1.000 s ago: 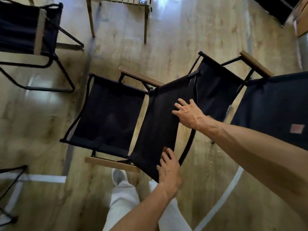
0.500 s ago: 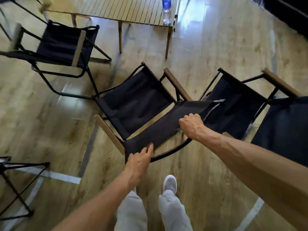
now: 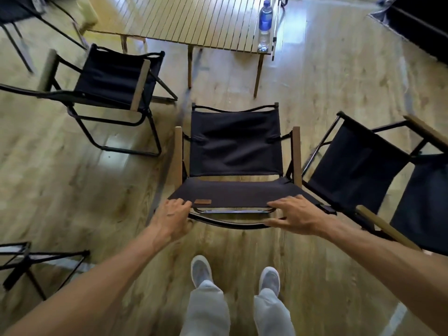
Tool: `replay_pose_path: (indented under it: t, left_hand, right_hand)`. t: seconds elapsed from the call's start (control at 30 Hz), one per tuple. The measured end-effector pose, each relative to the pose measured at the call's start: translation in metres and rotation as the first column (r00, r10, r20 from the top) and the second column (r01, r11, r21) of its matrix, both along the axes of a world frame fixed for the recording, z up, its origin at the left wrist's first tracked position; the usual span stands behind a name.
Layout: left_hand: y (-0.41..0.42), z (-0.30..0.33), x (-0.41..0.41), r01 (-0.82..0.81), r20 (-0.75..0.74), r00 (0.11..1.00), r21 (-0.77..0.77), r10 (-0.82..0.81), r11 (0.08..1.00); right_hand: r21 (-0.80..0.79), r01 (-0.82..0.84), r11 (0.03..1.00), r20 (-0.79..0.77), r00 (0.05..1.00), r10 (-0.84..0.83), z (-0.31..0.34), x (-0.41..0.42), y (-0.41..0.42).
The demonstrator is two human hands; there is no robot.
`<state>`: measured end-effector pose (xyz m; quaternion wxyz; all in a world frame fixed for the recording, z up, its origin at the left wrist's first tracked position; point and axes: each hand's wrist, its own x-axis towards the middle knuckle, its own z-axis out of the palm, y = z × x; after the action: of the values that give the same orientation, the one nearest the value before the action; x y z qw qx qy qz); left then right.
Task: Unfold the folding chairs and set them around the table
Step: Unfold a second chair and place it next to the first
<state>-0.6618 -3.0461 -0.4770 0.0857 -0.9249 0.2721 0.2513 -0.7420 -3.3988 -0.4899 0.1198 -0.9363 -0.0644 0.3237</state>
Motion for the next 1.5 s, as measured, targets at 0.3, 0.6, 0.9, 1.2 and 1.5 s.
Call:
replay_pose_path:
  t: [0.3, 0.6, 0.9, 1.2, 1.5]
  left_hand:
    - [-0.020, -0.005, 0.045, -0.405, -0.207, 0.892, 0.031, 0.403, 0.914]
    - [-0.017, -0.041, 0.067, -0.689, -0.122, 0.685, 0.215, 0.719, 0.693]
    - [0.018, -0.030, 0.164, -0.643, -0.022, 0.754, 0.182, 0.657, 0.744]
    - [0.058, -0.029, 0.312, -0.602, -0.017, 0.793, 0.128, 0.609, 0.788]
    - [0.078, -0.029, 0.421, -0.572, 0.034, 0.820, 0.059, 0.571, 0.818]
  right_hand:
    - [-0.263, 0.560, 0.786, -0.015, 0.812, -0.583, -0.005, 0.015, -0.042]
    - [-0.286, 0.727, 0.624, -0.163, 0.605, -0.780, -0.047, 0.042, -0.055]
    - [-0.309, 0.781, 0.543, -0.147, 0.525, -0.839, -0.044, 0.111, -0.011]
    - [-0.223, 0.808, 0.544, -0.173, 0.517, -0.838, -0.048, 0.237, 0.032]
    - [-0.184, 0.799, 0.572, -0.181, 0.544, -0.819, -0.055, 0.330, 0.054]
